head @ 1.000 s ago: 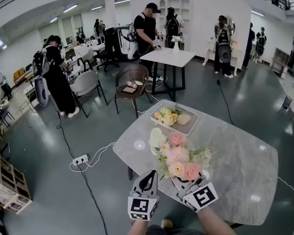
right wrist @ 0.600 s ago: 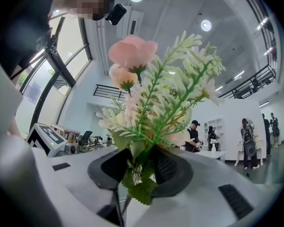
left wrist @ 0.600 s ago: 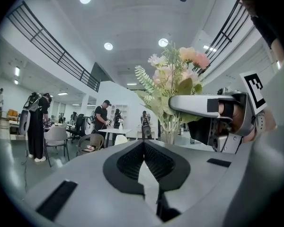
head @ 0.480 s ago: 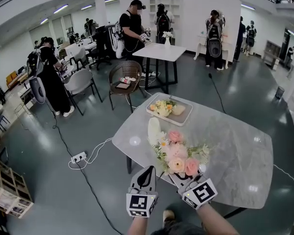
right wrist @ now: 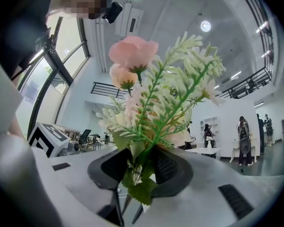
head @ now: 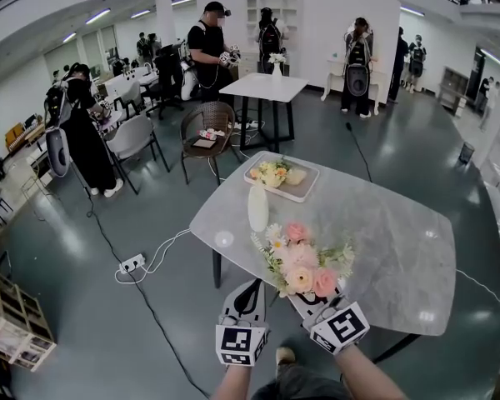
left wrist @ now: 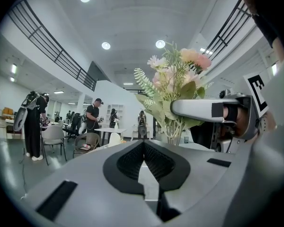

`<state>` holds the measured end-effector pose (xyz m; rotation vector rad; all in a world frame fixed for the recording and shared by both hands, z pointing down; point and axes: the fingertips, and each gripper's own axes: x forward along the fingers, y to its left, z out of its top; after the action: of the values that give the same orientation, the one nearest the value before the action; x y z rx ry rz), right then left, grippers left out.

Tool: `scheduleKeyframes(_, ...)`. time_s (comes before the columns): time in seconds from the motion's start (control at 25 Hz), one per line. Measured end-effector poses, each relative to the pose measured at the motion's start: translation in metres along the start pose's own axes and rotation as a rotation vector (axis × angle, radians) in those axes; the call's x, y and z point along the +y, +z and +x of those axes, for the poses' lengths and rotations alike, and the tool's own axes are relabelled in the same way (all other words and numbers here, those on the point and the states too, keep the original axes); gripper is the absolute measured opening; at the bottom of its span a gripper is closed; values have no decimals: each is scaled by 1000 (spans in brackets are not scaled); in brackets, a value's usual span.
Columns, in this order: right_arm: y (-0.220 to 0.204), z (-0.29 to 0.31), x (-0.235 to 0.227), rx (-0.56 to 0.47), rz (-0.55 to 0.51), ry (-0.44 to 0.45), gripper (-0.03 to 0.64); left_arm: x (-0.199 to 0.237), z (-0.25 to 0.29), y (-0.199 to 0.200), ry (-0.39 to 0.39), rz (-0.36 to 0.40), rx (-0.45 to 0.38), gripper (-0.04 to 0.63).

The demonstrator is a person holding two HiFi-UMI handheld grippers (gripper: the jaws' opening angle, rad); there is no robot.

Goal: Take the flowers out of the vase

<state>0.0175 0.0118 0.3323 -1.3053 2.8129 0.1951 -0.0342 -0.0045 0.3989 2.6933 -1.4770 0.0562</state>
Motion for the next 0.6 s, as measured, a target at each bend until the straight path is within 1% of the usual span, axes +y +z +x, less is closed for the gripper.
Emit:
scheduleKeyframes(0.32,13,-19,21,-8,-8,-6,144,-13,-25,10,-7,4,-14,14)
scheduleKeyframes(0.6,14,-29,33,0,-13,0,143,-16,-39,12,1,5,-22,14)
